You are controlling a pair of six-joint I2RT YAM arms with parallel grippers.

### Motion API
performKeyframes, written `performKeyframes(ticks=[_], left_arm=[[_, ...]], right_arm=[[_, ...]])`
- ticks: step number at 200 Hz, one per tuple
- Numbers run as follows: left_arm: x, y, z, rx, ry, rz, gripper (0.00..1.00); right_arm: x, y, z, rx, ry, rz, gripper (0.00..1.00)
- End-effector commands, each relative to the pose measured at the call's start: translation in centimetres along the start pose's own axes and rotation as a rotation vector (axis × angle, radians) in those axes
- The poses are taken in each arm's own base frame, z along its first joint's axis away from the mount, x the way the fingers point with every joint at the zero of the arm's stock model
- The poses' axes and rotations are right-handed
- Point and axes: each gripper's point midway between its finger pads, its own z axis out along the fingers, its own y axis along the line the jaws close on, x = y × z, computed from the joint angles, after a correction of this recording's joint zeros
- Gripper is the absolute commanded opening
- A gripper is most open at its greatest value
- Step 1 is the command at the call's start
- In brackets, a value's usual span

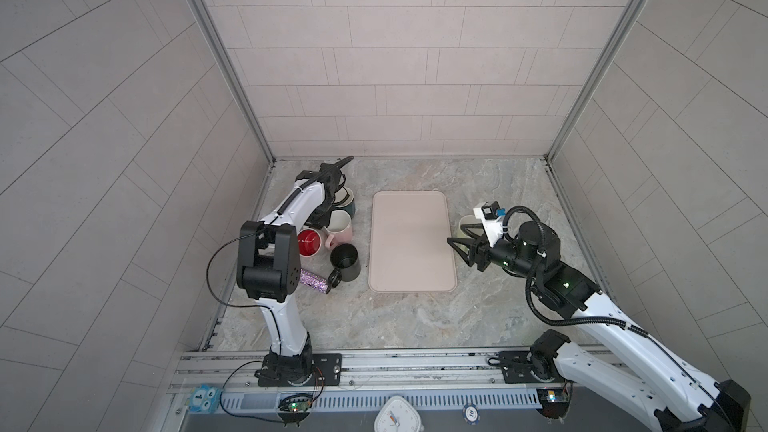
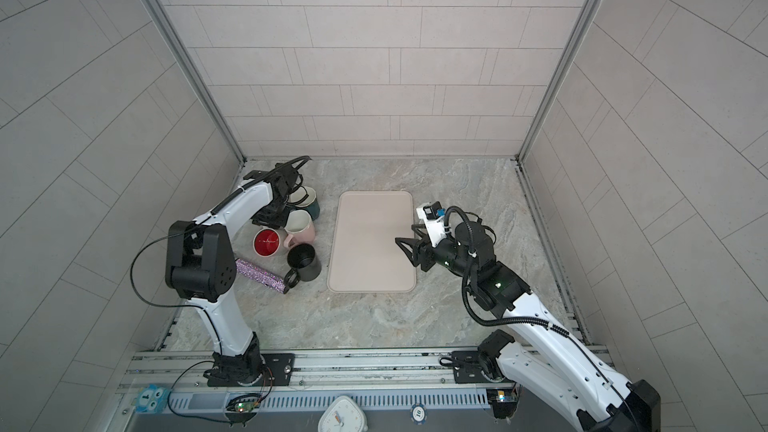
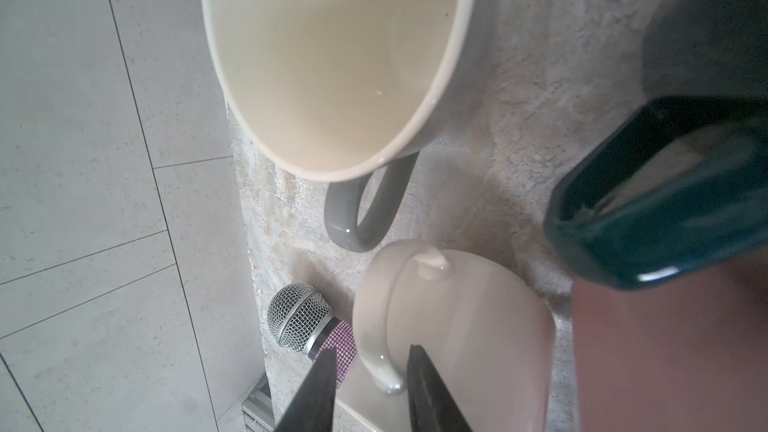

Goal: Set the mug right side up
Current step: 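Turn the white mug upright and lower it beside the pink mug with the left gripper, then open the left gripper and lift it off the white mug while the right arm retracts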

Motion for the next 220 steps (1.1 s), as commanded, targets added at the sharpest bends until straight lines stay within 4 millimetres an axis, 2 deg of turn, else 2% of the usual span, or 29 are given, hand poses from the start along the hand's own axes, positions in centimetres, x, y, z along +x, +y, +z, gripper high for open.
performKeyframes(ticks=[1,36,46,78,112,129,135,151,170,181,194,199,220], left_arm=[[-0.1,0.2,-0.8,-0.003,-0.002,-0.006,0.38],[-0.4,-0.4,-1.0,0.040,-0.010,-0.020,0.56],[-0.4,-0.6,-1.1,0.051,-0.017,-0.028,0.64],[-0.9,-0.6,-2.0,0.088,-0.076,-0.060,0.81],[-1.2,-0.5,-3.1,0.121,-0.125,-0.073,0.87],[-1.7,-1.0,-3.9,0.193,-0.192,-0.108,0.89],[-2.1,-1.2,-4.3,0.228,-0.228,-0.127,0.98],[-3.3,-1.3,-5.7,0.305,-0.384,-0.197,1.00],[-4.5,0.1,-6.8,0.302,-0.591,-0.326,1.00],[-4.5,0.8,-6.8,0.279,-0.688,-0.374,1.00],[-4.1,1.5,-6.8,0.258,-0.773,-0.428,1.00],[-3.8,1.6,-6.5,0.248,-0.790,-0.445,1.00],[-3.6,2.0,-6.9,0.243,-0.889,-0.486,1.00]], right_arm=[[0.3,0.1,-0.1,-0.005,-0.005,-0.017,0.62],[0.4,0.1,-0.1,-0.003,-0.003,-0.016,0.62],[0.4,0.1,-0.1,-0.004,-0.003,-0.017,0.62],[0.4,0.1,-0.2,-0.004,0.000,-0.018,0.62],[0.3,0.0,-0.2,0.005,-0.003,-0.020,0.62],[-0.2,-0.2,-0.3,0.021,-0.013,-0.025,0.63],[-0.4,-0.4,-0.4,0.037,-0.019,-0.029,0.64],[-1.0,-2.8,-0.9,0.178,-0.051,-0.034,0.70],[-1.7,-7.9,-2.5,0.482,-0.102,-0.059,0.75],[-1.9,-10.6,-4.1,0.653,-0.131,-0.051,0.77],[-2.1,-12.2,-4.8,0.739,-0.168,-0.079,0.78],[-0.9,-13.1,-4.8,0.773,-0.161,-0.091,0.78],[0.6,-16.0,-6.8,0.942,-0.213,-0.065,0.78]])
